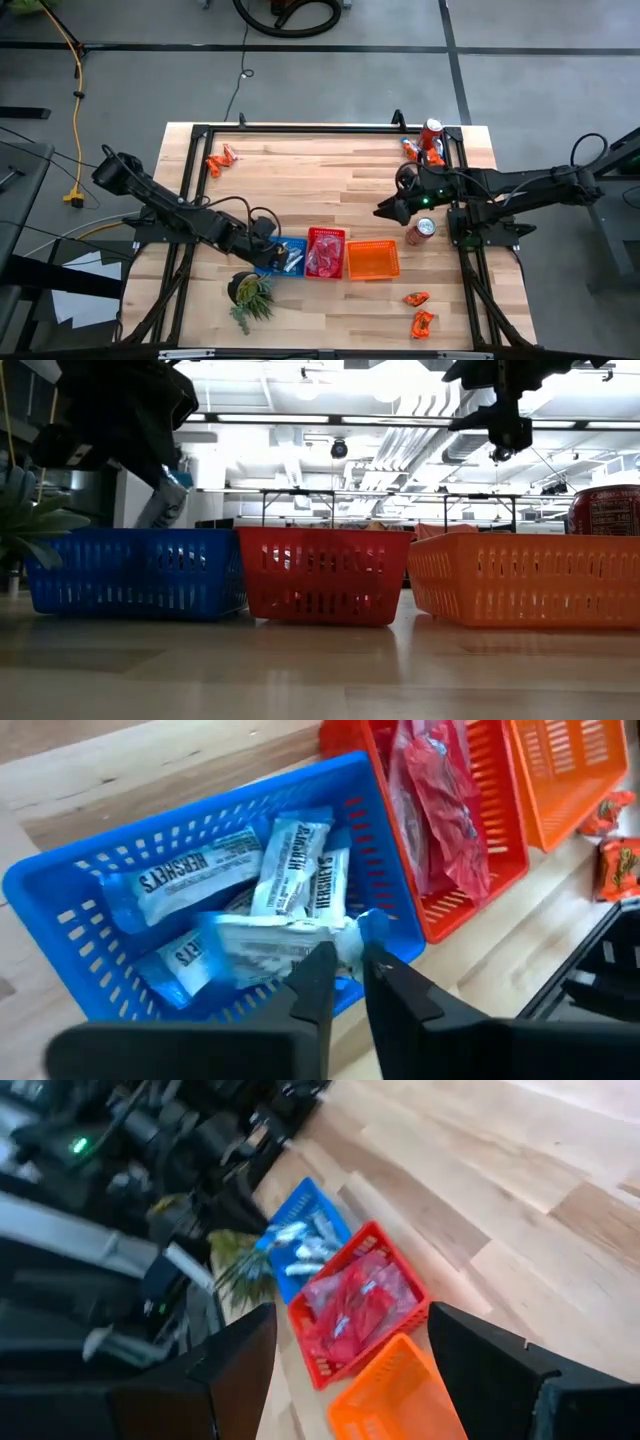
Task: Sort candy
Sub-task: Put the white candy pack into the blue bin, then put the orange candy pack into the orange bin
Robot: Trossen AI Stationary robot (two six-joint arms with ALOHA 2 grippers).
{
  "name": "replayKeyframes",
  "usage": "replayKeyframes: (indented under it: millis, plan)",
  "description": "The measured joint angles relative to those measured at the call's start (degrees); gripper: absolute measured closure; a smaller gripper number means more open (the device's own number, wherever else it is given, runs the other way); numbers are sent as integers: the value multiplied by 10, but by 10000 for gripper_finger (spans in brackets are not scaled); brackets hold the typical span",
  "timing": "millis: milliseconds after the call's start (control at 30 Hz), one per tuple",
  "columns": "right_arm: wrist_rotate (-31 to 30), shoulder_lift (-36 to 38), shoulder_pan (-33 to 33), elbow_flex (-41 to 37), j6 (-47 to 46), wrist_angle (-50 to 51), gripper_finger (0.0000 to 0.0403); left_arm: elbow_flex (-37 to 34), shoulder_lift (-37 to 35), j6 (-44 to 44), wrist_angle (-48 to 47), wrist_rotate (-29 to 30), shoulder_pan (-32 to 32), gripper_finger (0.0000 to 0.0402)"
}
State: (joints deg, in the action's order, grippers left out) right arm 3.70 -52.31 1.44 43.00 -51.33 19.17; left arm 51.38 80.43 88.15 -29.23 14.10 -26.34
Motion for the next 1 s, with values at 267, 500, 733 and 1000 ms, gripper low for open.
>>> replayKeyframes:
  millis: [267,500,733,1000]
  plan:
    - [71,7,-4,0,87,-5,147,0,-15,-2,24,1,34,283]
    - [102,11,-4,0,102,-19,147,0,-72,-99,78,20,101,249]
    - [176,5,36,1,-40,-41,147,1,-187,-358,159,108,181,247]
    - [146,-104,202,103,-127,155,147,1,-297,-499,115,70,273,247]
